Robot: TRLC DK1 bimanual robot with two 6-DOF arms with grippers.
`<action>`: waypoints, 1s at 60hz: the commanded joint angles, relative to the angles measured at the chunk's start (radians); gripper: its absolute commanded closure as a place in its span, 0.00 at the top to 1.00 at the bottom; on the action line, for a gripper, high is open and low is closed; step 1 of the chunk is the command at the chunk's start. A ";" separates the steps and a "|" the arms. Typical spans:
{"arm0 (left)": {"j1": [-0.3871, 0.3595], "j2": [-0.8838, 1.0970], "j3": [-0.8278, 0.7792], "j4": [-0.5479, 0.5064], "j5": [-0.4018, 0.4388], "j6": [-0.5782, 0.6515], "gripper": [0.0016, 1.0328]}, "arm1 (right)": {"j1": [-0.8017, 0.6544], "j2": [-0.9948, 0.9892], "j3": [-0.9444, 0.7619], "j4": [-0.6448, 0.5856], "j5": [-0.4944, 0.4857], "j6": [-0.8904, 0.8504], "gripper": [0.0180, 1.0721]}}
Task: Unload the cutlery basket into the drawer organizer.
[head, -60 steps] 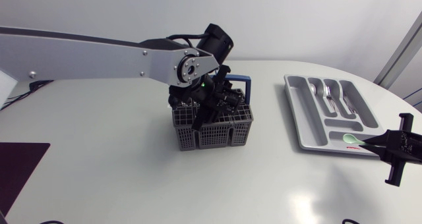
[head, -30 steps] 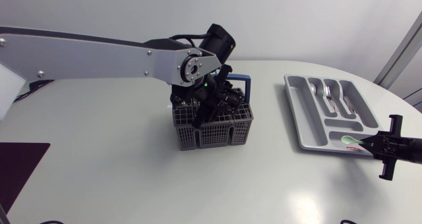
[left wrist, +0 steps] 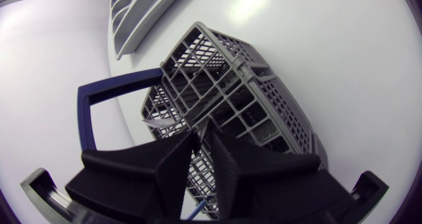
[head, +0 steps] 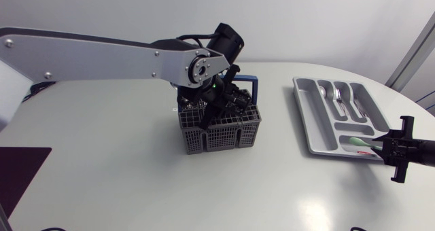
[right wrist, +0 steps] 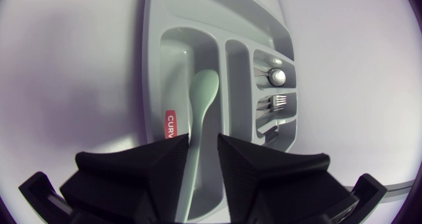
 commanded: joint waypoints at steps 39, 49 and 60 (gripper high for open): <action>-0.039 -0.187 -0.155 0.125 -0.073 -0.047 0.13 | 0.008 -0.407 -0.114 -0.102 -0.138 0.246 0.95; -0.043 -0.262 -0.213 0.189 -0.079 -0.079 0.13 | 0.057 -0.559 -0.163 -0.174 -0.162 0.328 0.95; -0.068 -0.338 -0.285 0.291 -0.113 -0.119 0.13 | 0.157 -0.742 -0.217 -0.208 -0.162 0.500 0.95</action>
